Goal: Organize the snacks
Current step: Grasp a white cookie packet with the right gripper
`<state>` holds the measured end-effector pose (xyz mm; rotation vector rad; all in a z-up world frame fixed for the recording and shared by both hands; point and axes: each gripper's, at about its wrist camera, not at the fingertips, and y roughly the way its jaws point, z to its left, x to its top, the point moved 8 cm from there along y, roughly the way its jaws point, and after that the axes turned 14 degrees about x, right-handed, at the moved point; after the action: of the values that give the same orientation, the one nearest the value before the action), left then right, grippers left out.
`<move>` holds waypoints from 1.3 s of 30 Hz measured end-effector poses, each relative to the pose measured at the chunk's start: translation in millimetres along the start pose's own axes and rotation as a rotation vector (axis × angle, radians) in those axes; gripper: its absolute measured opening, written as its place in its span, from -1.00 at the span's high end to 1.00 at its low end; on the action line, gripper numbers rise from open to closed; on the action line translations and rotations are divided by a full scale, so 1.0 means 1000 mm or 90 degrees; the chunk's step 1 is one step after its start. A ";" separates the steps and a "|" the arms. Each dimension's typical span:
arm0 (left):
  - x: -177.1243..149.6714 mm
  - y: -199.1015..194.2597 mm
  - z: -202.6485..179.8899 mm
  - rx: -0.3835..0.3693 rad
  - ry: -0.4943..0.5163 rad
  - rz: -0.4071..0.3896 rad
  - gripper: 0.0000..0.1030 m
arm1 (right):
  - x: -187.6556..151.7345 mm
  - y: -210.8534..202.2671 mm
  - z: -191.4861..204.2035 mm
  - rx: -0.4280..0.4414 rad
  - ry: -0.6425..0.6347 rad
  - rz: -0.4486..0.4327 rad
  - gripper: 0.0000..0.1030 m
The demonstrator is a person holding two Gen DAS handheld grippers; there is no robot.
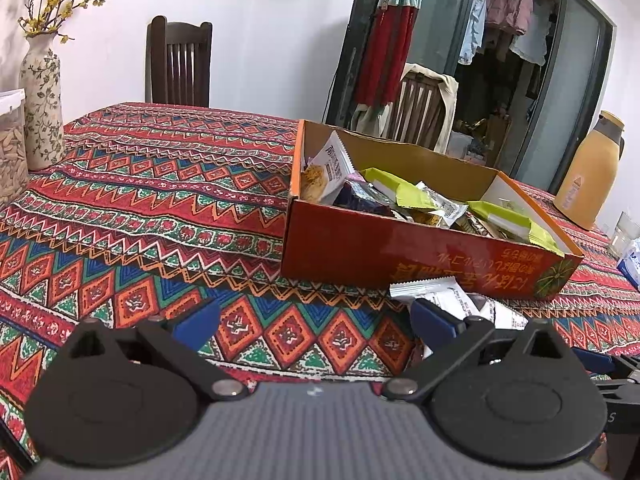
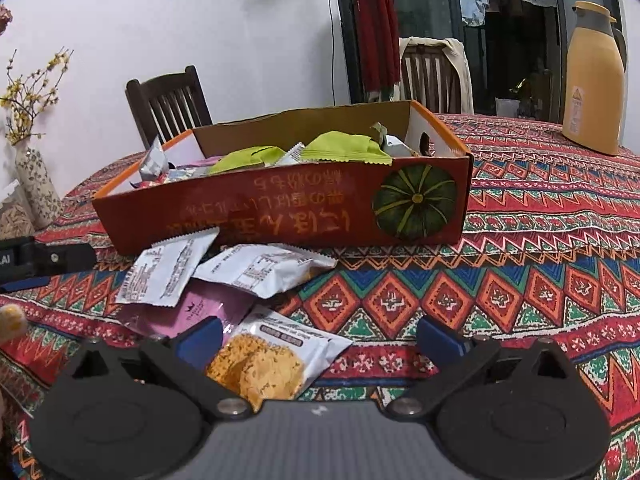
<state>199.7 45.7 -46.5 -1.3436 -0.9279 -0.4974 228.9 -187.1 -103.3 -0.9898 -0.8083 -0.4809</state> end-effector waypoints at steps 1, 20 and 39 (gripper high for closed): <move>0.000 0.001 0.000 0.000 0.000 0.001 -1.00 | 0.000 0.000 0.000 -0.003 -0.004 0.002 -1.00; -0.002 0.008 0.008 0.022 -0.021 0.021 -1.00 | -0.004 0.008 0.006 -0.043 -0.051 0.043 -1.00; -0.003 0.009 0.008 0.015 -0.024 0.027 -1.00 | -0.013 -0.024 0.019 -0.014 -0.090 0.026 0.23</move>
<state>202.9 54.8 -54.4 -1.3521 -0.9310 -0.4280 197.5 -182.0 -94.9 -1.0667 -0.9091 -0.3885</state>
